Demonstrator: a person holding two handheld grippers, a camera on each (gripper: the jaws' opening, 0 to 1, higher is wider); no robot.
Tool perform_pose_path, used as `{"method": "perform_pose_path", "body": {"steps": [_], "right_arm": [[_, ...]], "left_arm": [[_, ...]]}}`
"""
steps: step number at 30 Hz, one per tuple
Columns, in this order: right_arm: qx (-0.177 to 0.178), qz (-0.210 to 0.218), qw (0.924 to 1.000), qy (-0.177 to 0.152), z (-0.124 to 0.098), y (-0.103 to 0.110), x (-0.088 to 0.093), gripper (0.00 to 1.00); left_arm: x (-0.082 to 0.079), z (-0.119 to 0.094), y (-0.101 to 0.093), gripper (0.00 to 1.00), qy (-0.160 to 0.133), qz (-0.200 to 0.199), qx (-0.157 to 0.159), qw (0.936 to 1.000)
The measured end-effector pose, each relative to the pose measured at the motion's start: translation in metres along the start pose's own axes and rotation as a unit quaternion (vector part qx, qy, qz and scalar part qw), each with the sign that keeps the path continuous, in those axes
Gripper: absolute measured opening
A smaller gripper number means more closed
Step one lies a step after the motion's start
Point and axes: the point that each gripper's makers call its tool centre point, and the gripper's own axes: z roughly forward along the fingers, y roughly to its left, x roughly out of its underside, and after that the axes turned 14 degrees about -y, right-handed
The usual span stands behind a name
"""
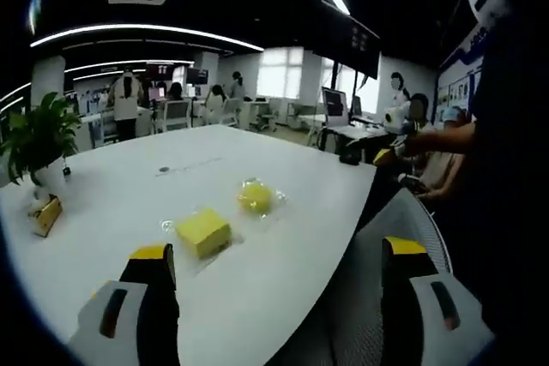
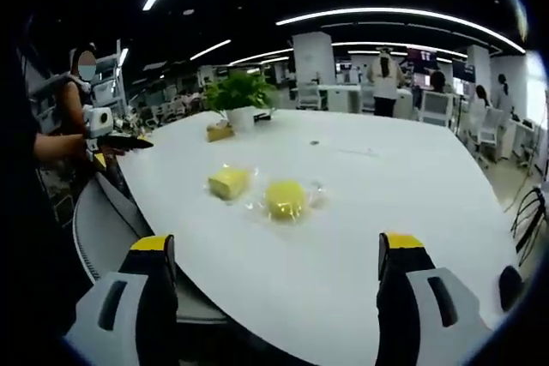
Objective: Compare the silicone blocks by pressing each to a similar depth, holding the contact briefly, and releasing to observe deformation and rebound differences across the visible hardness samples.
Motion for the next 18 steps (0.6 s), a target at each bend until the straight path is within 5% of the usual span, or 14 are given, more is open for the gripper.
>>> {"method": "perform_pose_path", "body": {"steps": [5,10,18], "right_arm": [[-0.013,-0.012,0.9998,0.005,0.001,0.006,0.003,0.92],[-0.014,-0.018,0.9978,0.062,-0.002,0.005,0.022,0.91],[-0.017,0.001,0.9986,0.051,0.006,0.003,0.012,0.87]], "left_arm": [[0.001,-0.003,0.002,0.99,0.002,-0.006,-0.008,0.9999],[0.01,-0.002,-0.001,0.99,0.018,-0.035,-0.005,0.9992],[0.008,0.009,0.006,0.99,0.01,-0.038,-0.014,0.9991]]}}
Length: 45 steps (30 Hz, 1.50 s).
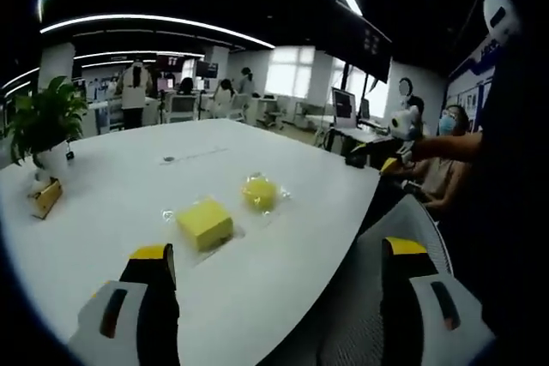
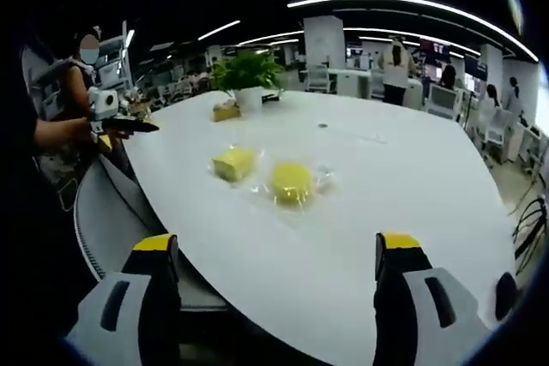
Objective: Compare the silicone blocks by pressing each to a similar depth, holding the contact briefly, and releasing to observe deformation and rebound differences across the visible hardness samples.
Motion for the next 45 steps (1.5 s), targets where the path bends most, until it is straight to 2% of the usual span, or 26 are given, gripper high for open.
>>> {"method": "perform_pose_path", "body": {"steps": [2,4,7,9,11,14,20,26,30,32,33,35,41,43,45], "right_arm": [[0.001,0.005,1.0,0.008,0.002,-0.001,0.002,0.86],[-0.002,-0.001,0.9999,0.014,0.002,-0.001,0.003,0.86],[-0.002,-0.006,0.9997,0.022,0.0,-0.003,0.005,0.86],[0.002,0.003,0.9997,0.025,-0.002,-0.007,0.007,0.86],[0.017,0.023,0.9987,0.041,-0.006,-0.013,0.014,0.86],[0.016,0.023,0.9982,0.052,-0.009,-0.017,0.021,0.83],[0.025,0.038,0.9986,0.026,-0.01,-0.021,0.012,0.87],[0.019,0.045,0.9981,0.039,-0.01,-0.021,0.018,0.85],[0.023,0.053,0.9974,0.044,-0.009,-0.023,0.021,0.83],[0.024,0.054,0.9973,0.044,-0.008,-0.024,0.02,0.82],[0.025,0.053,0.9974,0.042,-0.008,-0.024,0.019,0.83],[0.024,0.055,0.9973,0.042,-0.006,-0.025,0.018,0.83],[0.03,0.047,0.9974,0.045,-0.005,-0.029,0.014,0.82],[0.042,0.034,0.9979,0.037,-0.005,-0.035,0.01,0.85],[0.045,0.031,0.998,0.033,-0.007,-0.04,0.008,0.85]], "left_arm": [[0.002,0.003,0.002,0.99,-0.001,-0.011,-0.004,0.9999],[0.008,0.005,0.002,0.99,0.013,-0.024,-0.004,0.9996],[0.011,0.005,0.002,0.99,0.019,-0.02,-0.002,0.9996],[0.014,0.005,0.001,0.99,0.024,-0.021,0.0,0.9995],[0.015,0.006,0.002,0.99,0.026,-0.024,-0.004,0.9994],[0.018,0.007,0.002,0.99,0.03,-0.03,-0.004,0.9991],[0.024,0.011,0.005,0.98,0.037,-0.049,-0.016,0.998],[0.025,0.015,0.006,0.97,0.043,-0.062,-0.019,0.997],[0.017,0.023,0.004,0.96,0.031,-0.085,-0.014,0.9958],[0.007,0.031,0.004,0.91,0.006,-0.102,-0.014,0.9947],[0.002,0.036,0.005,0.89,-0.006,-0.128,-0.017,0.9917],[-0.002,0.044,0.005,0.88,-0.009,-0.162,-0.012,0.9866],[-0.014,0.075,0.02,0.85,-0.019,-0.167,-0.015,0.9856],[-0.021,0.09,0.02,0.83,-0.028,-0.201,-0.006,0.9791],[-0.023,0.099,0.023,0.8,-0.031,-0.205,-0.005,0.9782]]}}
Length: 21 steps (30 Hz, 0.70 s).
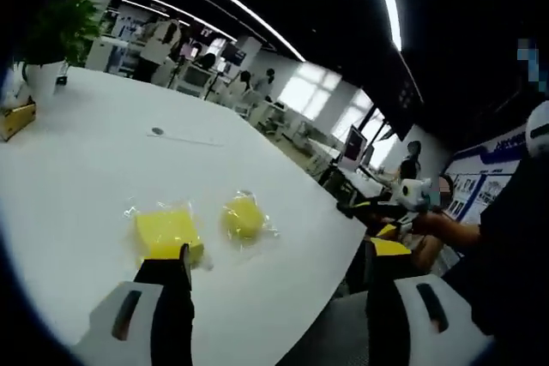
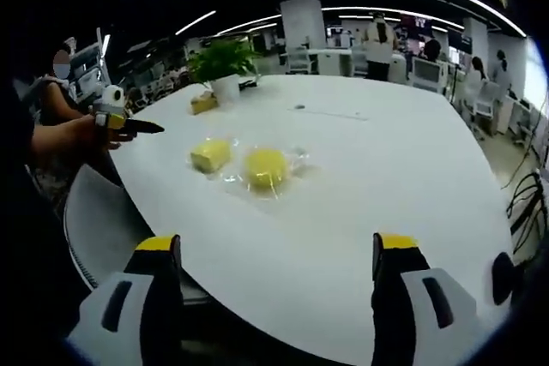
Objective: Compare the silicone blocks by pressing each to a similar depth, holding the contact briefly, and releasing to observe deformation and rebound differences across the visible hardness samples.
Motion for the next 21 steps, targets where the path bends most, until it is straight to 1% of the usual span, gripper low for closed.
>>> {"method": "perform_pose_path", "body": {"steps": [2,3,5,6,8,10,12,14,15,16,18,19,20,21], "right_arm": [[0.004,0.01,0.9999,-0.002,-0.001,-0.004,-0.001,0.82],[0.006,0.017,0.9998,-0.002,-0.002,-0.005,0.0,0.81],[0.005,0.023,0.9997,0.001,-0.004,-0.006,0.002,0.79],[0.006,0.021,0.9998,0.006,-0.006,-0.007,0.003,0.78],[0.016,0.005,0.9997,0.017,-0.009,-0.014,0.007,0.78],[0.026,-0.018,0.999,0.031,-0.013,-0.021,0.013,0.79],[0.025,-0.013,0.9992,0.029,-0.014,-0.021,0.014,0.78],[0.022,-0.001,0.9995,0.023,-0.016,-0.019,0.014,0.78],[0.021,-0.001,0.9995,0.022,-0.016,-0.018,0.014,0.78],[0.02,-0.003,0.9995,0.024,-0.016,-0.019,0.015,0.78],[0.026,-0.014,0.9988,0.037,-0.018,-0.023,0.022,0.77],[0.028,-0.017,0.9986,0.041,-0.02,-0.024,0.024,0.77],[0.028,-0.017,0.9986,0.042,-0.021,-0.024,0.025,0.77],[0.028,-0.016,0.9985,0.044,-0.022,-0.025,0.026,0.77]], "left_arm": [[0.0,0.021,0.003,0.77,0.002,-0.006,0.0,1.0],[0.001,0.028,0.003,0.77,0.004,-0.013,-0.001,0.9999],[0.006,0.045,0.003,0.77,0.018,-0.024,0.003,0.9995],[0.008,0.055,0.004,0.77,0.026,-0.023,0.004,0.9994],[0.006,0.072,0.008,0.77,0.019,0.007,0.008,0.9998],[0.014,0.086,0.013,0.77,0.04,-0.005,0.0,0.9992],[0.02,0.097,0.017,0.76,0.058,-0.02,-0.004,0.9981],[0.024,0.11,0.027,0.68,0.062,-0.041,-0.025,0.9969],[0.025,0.119,0.034,0.62,0.058,-0.064,-0.043,0.9954],[0.026,0.125,0.038,0.58,0.058,-0.076,-0.048,0.9943],[0.028,0.135,0.046,0.56,0.052,-0.101,-0.066,0.9913],[0.033,0.141,0.051,0.57,0.06,-0.116,-0.074,0.9887],[0.038,0.144,0.057,0.58,0.066,-0.128,-0.092,0.9852],[0.043,0.149,0.061,0.59,0.07,-0.136,-0.1,0.9831]]}}
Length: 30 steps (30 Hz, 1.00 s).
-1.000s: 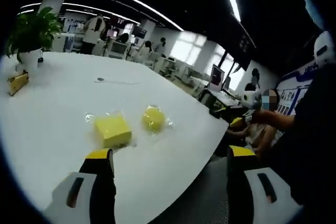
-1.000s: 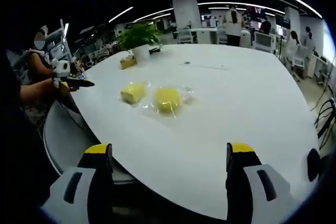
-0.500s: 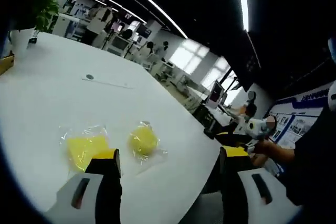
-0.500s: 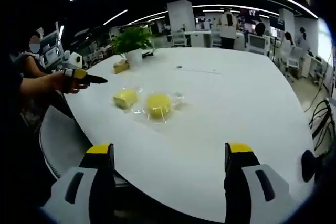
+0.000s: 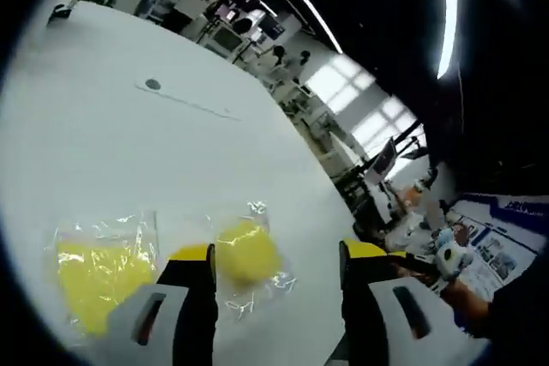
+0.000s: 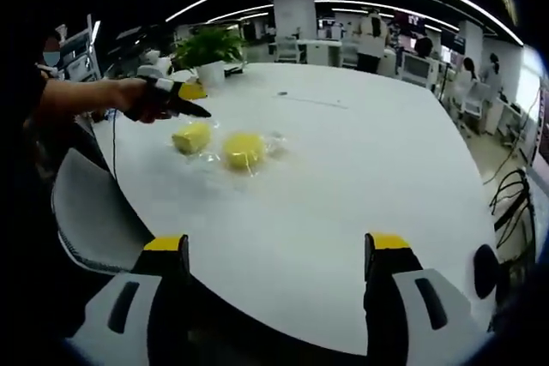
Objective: Compare the silicone blocks by pressing each to a similar depth, holding the contact briefly, and releasing to observe deformation and rebound differences across the visible hardness samples.
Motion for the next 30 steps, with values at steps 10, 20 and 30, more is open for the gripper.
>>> {"method": "perform_pose_path", "body": {"steps": [10,20,30], "right_arm": [[0.01,0.003,0.9997,0.021,-0.009,-0.009,0.015,0.74],[0.018,0.014,0.9997,0.008,-0.01,-0.018,0.009,0.72],[0.017,0.039,0.9991,0.004,-0.006,-0.019,0.012,0.71]], "left_arm": [[0.031,0.028,0.027,0.62,0.067,0.009,-0.037,0.9971],[0.025,0.055,0.043,0.49,0.034,-0.125,-0.079,0.9884],[0.035,0.068,0.051,0.27,0.043,-0.122,-0.093,0.9871]]}}
